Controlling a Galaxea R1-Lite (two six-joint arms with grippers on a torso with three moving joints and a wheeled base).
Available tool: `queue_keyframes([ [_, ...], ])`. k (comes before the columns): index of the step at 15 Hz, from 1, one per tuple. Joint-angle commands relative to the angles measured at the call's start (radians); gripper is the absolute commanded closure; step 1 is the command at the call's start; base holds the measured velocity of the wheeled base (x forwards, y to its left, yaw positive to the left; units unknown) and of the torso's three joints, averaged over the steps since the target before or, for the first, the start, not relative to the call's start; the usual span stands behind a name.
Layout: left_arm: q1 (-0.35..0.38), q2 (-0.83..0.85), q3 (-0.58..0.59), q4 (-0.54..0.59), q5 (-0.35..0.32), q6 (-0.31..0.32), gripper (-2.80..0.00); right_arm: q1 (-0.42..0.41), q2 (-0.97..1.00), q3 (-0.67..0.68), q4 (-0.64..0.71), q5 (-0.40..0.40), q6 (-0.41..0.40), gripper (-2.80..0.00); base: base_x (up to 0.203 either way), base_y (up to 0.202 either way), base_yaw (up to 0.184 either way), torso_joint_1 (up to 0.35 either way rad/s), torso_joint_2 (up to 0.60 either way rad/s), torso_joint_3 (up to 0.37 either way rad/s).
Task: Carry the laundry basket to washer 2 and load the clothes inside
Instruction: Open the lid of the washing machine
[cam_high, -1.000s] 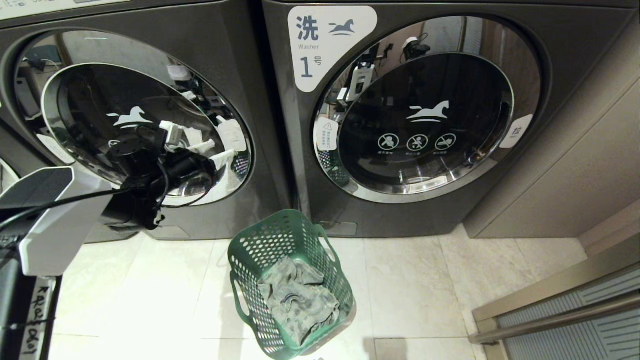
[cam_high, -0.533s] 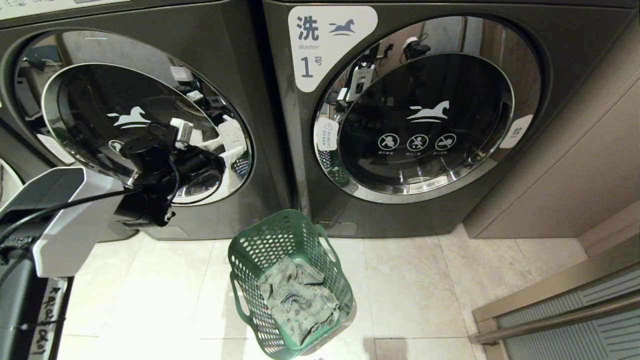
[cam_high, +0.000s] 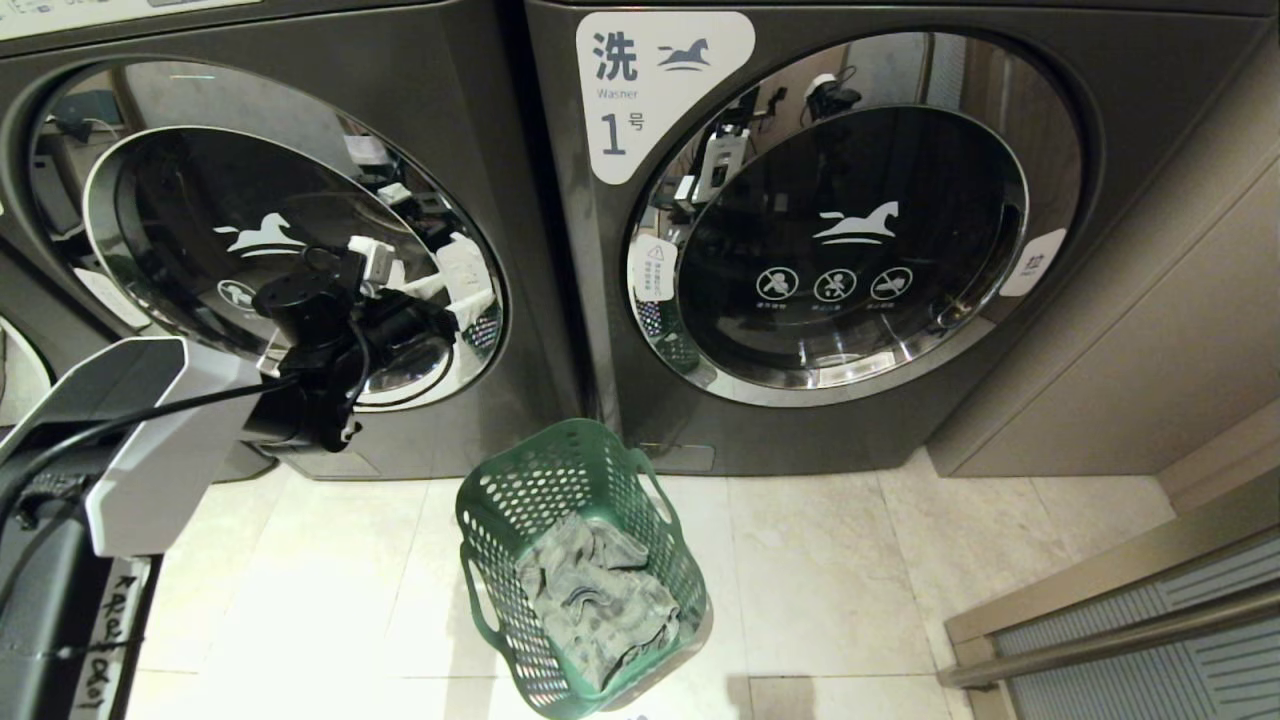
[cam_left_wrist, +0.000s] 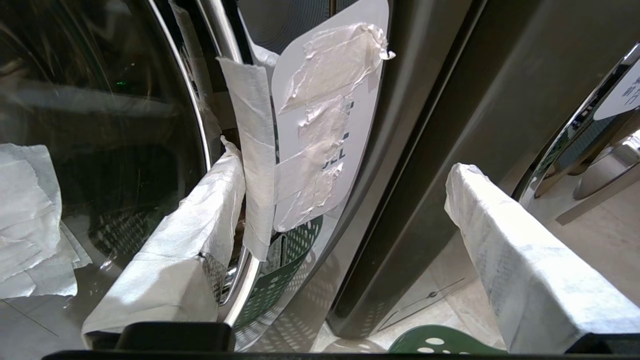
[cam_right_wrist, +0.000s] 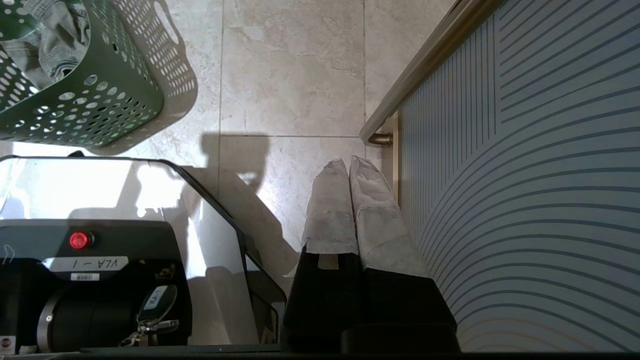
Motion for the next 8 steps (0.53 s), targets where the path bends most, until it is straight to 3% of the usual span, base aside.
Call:
queue_keyframes([
  [1, 0.001, 0.006, -0.001, -0.005, -0.008, -0.009, -2.8, 0.0, -0.001, 0.0, 0.001, 0.0, -0.001, 0.0, 0.0, 0.0, 0.0, 0.0, 0.0, 0.0],
  [5, 0.001, 0.024, -0.021, -0.004, -0.064, -0.042, -2.8, 0.0, -0.001, 0.0, 0.001, 0.0, -0.001, 0.0, 0.0, 0.0, 0.0, 0.0, 0.0, 0.0],
  [8, 0.002, 0.065, -0.141, 0.002, -0.098, -0.116, -2.8, 0.0, -0.001, 0.0, 0.001, 0.0, -0.001, 0.0, 0.0, 0.0, 0.0, 0.0, 0.0, 0.0],
])
